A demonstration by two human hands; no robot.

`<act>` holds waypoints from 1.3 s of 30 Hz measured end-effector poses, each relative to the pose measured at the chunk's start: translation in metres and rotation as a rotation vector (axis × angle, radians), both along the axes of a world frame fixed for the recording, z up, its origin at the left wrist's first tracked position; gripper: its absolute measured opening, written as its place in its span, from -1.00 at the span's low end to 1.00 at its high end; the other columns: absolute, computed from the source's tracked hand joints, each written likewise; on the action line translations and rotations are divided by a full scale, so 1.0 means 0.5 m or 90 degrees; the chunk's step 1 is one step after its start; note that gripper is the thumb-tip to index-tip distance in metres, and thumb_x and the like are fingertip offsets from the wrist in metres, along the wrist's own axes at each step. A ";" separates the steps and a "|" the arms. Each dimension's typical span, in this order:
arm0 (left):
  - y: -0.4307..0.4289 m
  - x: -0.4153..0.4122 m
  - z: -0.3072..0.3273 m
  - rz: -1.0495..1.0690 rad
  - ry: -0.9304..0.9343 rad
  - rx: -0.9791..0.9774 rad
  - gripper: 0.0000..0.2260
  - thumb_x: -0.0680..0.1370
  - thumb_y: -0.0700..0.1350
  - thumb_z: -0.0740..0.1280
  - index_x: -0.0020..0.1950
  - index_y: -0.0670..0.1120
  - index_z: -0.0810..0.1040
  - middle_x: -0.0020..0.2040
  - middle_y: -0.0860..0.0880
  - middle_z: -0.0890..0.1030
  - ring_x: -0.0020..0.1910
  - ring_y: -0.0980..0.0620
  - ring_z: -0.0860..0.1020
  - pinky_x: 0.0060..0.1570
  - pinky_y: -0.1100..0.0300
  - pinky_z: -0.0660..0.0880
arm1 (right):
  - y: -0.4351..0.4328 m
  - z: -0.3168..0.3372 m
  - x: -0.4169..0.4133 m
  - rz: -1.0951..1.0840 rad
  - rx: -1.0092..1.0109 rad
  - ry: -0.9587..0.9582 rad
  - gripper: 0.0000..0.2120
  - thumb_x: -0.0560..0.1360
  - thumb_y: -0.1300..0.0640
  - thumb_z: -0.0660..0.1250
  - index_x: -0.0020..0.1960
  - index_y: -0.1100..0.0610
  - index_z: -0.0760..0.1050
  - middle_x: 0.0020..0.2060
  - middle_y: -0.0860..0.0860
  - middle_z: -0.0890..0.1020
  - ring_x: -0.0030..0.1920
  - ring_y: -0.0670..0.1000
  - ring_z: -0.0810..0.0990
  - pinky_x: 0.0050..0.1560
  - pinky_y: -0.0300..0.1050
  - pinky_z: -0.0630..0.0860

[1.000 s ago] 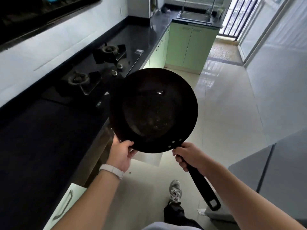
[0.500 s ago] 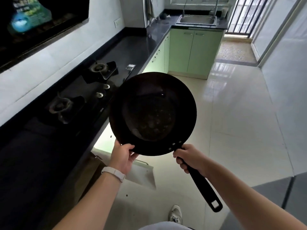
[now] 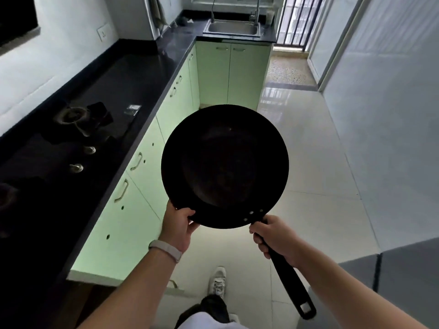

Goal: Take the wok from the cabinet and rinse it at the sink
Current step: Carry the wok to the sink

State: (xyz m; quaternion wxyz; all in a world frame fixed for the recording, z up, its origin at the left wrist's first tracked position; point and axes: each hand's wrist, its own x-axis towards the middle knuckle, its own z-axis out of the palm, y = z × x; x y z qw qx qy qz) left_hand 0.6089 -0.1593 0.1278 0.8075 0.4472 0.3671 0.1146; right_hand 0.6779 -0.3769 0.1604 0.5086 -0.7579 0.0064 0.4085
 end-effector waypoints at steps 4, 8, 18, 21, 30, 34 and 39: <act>0.013 0.113 -0.028 -0.037 0.008 -0.027 -0.46 0.49 -0.48 0.14 0.24 0.08 0.52 0.13 -0.08 0.64 0.03 -0.12 0.60 -0.15 0.03 0.57 | 0.018 -0.002 0.077 -0.048 -0.041 -0.013 -0.88 0.56 0.31 0.21 -0.16 0.21 0.43 -0.47 0.04 0.42 -0.58 -0.03 0.34 -0.55 -0.21 0.31; 0.047 0.227 -0.044 -0.097 -0.013 -0.050 -0.42 0.50 -0.47 0.16 0.36 0.07 0.48 0.22 -0.11 0.62 0.08 -0.15 0.61 -0.15 0.02 0.61 | 0.038 0.011 0.156 -0.102 -0.063 -0.002 -0.88 0.55 0.29 0.22 -0.16 0.20 0.44 -0.48 0.02 0.43 -0.56 -0.02 0.34 -0.53 -0.20 0.32; 0.038 0.421 -0.054 -0.180 -0.015 -0.106 -0.45 0.52 -0.48 0.15 0.35 0.03 0.47 0.13 -0.13 0.62 -0.04 -0.13 0.61 -0.20 0.05 0.62 | 0.031 0.020 0.291 -0.199 -0.104 -0.001 -0.91 0.55 0.29 0.24 -0.14 0.21 0.45 -0.47 0.02 0.43 -0.54 -0.01 0.34 -0.53 -0.20 0.32; 0.031 0.455 -0.056 -0.178 -0.016 -0.118 -0.45 0.52 -0.48 0.14 0.34 0.04 0.47 0.15 -0.15 0.61 -0.04 -0.14 0.61 -0.18 0.03 0.63 | 0.021 0.012 0.326 -0.202 -0.095 0.004 -0.91 0.55 0.28 0.24 -0.14 0.21 0.44 -0.47 0.03 0.42 -0.54 -0.01 0.33 -0.52 -0.20 0.31; -0.017 0.602 -0.042 -0.152 -0.019 -0.084 -0.43 0.51 -0.49 0.14 0.32 0.07 0.48 0.26 -0.14 0.58 0.13 -0.23 0.57 -0.07 -0.06 0.63 | -0.035 -0.012 0.494 -0.165 -0.049 -0.005 -0.91 0.55 0.30 0.23 -0.14 0.22 0.44 -0.48 0.03 0.41 -0.56 -0.01 0.32 -0.54 -0.20 0.31; -0.055 0.703 -0.019 -0.133 -0.003 -0.053 -0.46 0.52 -0.48 0.14 0.33 0.04 0.48 0.25 -0.16 0.59 0.16 -0.23 0.59 -0.13 -0.01 0.62 | -0.074 -0.013 0.609 -0.142 -0.015 -0.009 -0.90 0.55 0.31 0.22 -0.13 0.23 0.44 -0.49 0.02 0.42 -0.57 -0.02 0.33 -0.55 -0.21 0.32; -0.106 0.835 0.014 -0.145 0.000 -0.017 -0.44 0.51 -0.49 0.14 0.31 0.08 0.49 0.20 -0.12 0.62 0.08 -0.17 0.61 -0.17 0.01 0.63 | -0.137 -0.005 0.741 -0.130 0.018 -0.002 -0.91 0.53 0.30 0.23 -0.15 0.21 0.43 -0.48 0.02 0.43 -0.55 -0.01 0.34 -0.53 -0.19 0.32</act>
